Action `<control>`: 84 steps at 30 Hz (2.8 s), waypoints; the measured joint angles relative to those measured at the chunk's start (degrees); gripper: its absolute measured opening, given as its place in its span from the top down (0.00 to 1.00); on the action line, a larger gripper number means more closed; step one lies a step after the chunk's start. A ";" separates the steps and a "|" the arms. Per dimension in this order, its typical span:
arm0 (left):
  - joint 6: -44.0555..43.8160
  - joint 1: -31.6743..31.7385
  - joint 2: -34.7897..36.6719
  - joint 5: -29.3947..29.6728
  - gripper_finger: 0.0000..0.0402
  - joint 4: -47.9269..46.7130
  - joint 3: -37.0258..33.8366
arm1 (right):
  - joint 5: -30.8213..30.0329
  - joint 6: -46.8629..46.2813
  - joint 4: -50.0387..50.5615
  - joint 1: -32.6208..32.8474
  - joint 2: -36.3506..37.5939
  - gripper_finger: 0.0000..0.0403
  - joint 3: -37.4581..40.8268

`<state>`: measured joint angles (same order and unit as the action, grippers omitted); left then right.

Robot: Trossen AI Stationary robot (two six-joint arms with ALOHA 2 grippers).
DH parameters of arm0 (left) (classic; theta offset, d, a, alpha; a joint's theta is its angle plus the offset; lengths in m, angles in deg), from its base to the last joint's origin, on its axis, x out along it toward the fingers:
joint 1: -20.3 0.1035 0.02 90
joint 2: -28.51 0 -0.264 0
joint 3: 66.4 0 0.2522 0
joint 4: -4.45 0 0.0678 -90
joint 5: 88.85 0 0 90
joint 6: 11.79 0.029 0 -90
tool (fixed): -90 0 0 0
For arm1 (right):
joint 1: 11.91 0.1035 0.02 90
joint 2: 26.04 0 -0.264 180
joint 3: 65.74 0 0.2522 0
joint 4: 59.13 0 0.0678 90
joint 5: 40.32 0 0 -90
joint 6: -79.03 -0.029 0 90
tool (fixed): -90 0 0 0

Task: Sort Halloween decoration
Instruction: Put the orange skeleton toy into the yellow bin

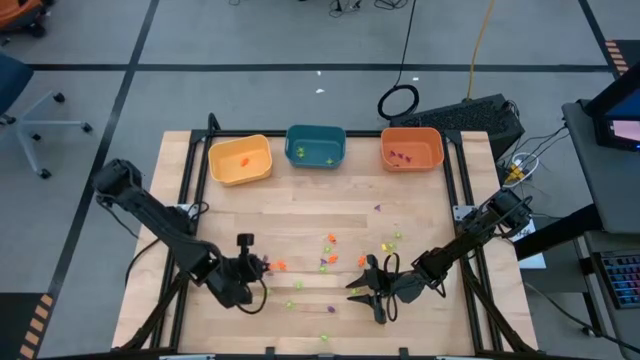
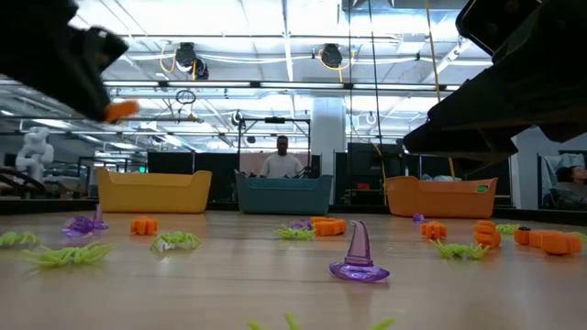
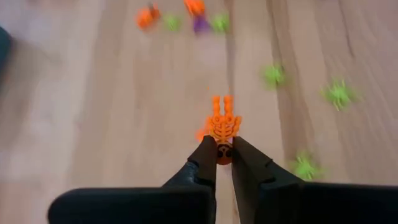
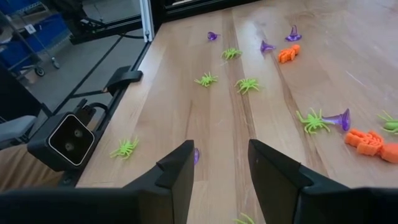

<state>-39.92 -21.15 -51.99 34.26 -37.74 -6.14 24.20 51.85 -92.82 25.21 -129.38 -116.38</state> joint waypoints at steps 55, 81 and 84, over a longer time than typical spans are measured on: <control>45.89 2.49 0.99 10.90 0.94 48.09 -13.33 | -0.46 1.07 -0.07 -0.04 0.00 0.66 0.00; 70.48 2.49 0.99 10.45 0.94 48.05 -13.31 | -0.46 1.07 -0.07 -0.06 0.01 0.66 0.00; 70.48 2.49 0.99 10.42 0.94 48.05 -13.31 | -0.46 1.07 -0.07 -0.07 0.02 0.66 0.00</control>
<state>30.56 -18.66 -51.00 44.68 10.31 -19.45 23.75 52.92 -92.90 25.15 -129.37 -116.38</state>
